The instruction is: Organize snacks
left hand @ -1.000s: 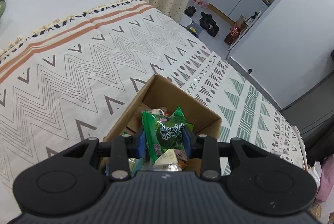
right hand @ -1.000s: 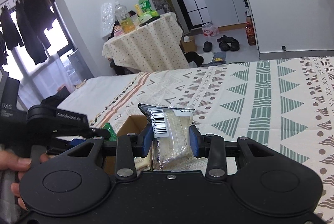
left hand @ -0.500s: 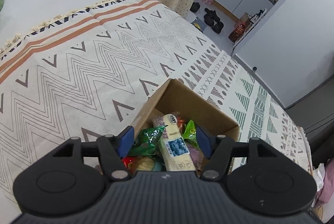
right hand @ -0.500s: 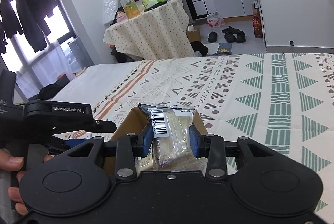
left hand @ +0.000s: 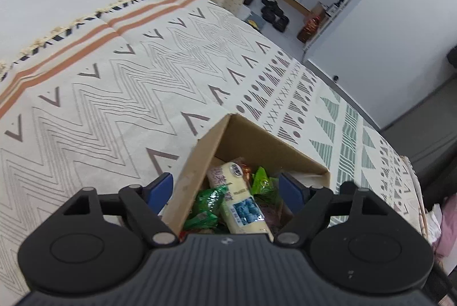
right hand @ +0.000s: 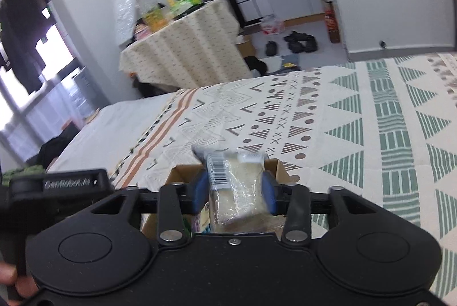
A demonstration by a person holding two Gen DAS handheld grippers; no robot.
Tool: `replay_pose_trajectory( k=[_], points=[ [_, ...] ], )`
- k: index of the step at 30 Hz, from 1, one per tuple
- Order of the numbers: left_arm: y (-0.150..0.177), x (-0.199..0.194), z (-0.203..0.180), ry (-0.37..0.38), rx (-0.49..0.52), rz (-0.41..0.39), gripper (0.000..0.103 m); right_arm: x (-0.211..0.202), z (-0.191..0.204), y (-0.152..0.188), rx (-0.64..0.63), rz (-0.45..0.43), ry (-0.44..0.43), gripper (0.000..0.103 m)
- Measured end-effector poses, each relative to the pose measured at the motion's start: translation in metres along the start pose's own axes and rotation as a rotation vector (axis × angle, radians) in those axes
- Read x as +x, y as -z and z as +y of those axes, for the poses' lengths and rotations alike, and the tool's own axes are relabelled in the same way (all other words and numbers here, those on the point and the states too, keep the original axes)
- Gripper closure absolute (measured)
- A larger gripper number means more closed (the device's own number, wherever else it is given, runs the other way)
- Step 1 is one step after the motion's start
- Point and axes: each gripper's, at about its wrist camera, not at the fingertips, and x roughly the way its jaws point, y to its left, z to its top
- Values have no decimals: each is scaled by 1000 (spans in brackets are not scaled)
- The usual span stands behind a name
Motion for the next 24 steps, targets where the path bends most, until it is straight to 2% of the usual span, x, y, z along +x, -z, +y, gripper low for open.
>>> replay_pose_trajectory(
  k=[3, 6, 8, 11, 13, 16, 21, 24],
  points=[
    [0, 0, -4, 25, 46, 64, 22, -10, -4, 1, 56, -41, 38, 31],
    [1, -14, -8, 25, 79, 58, 21, -22, -10, -2, 108, -72, 70, 20],
    [1, -25, -13, 24, 93, 36, 16, -30, -15, -5, 150, -100, 64, 20],
    [3, -37, -21, 16, 111, 6, 14, -44, -21, -6, 191, -144, 64, 17],
    [8, -44, -26, 29, 123, -4, 13, -55, -22, -4, 169, -161, 56, 12],
    [19, -53, -32, 44, 130, 3, 10, -72, -23, -3, 131, -161, 55, 10],
    [39, -79, -34, -3, 99, -19, 7, -104, -24, -5, 99, -152, 77, 8],
    [49, -96, -41, -16, 128, -40, 2, -128, -30, -4, 103, -161, 79, 4]
  ],
)
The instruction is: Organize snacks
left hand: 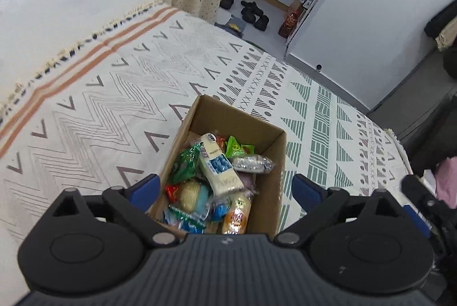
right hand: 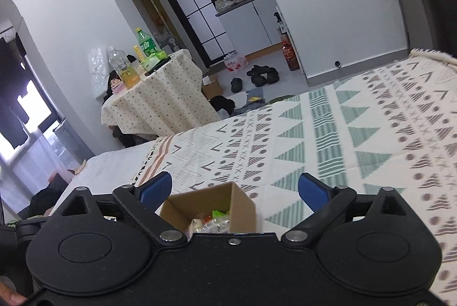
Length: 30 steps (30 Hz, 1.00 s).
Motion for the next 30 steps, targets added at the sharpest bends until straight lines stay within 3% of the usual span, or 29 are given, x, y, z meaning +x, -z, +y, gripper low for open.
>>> replay_pose_trajectory(
  k=[17, 30],
  points=[
    [44, -77, -27, 9, 120, -49, 0, -103, -23, 7, 24, -25, 10, 0],
    [69, -127, -28, 40, 212, -75, 0, -155, -10, 26, -52, 3, 57, 0]
  ],
)
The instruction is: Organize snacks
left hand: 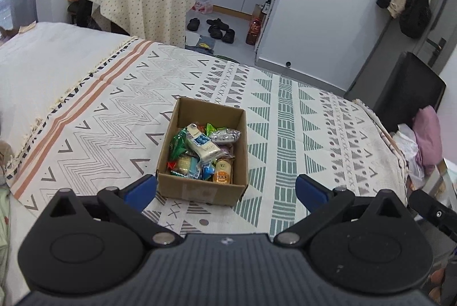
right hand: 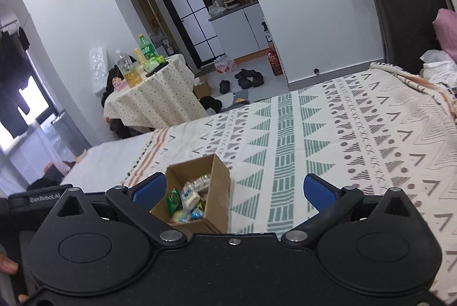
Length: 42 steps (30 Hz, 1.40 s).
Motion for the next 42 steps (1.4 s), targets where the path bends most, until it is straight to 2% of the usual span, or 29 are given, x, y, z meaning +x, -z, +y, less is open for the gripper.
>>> replay_pose_trajectory(
  k=[15, 23, 33, 42],
  points=[
    [28, -34, -23, 43, 196, -18, 0, -50, -4, 16, -16, -4, 73, 0],
    [38, -51, -30, 13, 253, -36, 0, -67, 5, 24, -68, -10, 82, 0],
    [49, -68, -24, -3, 247, -48, 0, -71, 23, 35, -136, 10, 75, 0],
    [55, -68, -23, 0, 259, -34, 0, -74, 20, 38, -124, 18, 75, 0]
  ],
)
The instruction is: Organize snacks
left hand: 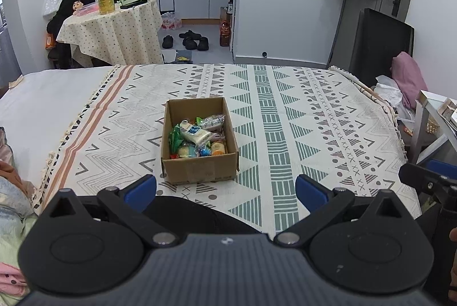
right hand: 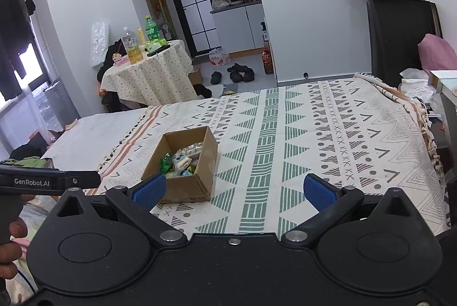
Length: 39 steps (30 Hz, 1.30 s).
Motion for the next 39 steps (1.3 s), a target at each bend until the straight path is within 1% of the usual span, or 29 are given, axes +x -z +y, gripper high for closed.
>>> replay_pose_trajectory(
  k=[22, 39],
  points=[
    [-1, 6, 3, 5, -11, 5, 0, 5, 2, 1, -22, 28, 5, 0],
    [-2, 9, 3, 10, -12, 13, 0, 5, 2, -2, -23, 22, 6, 0]
  ],
)
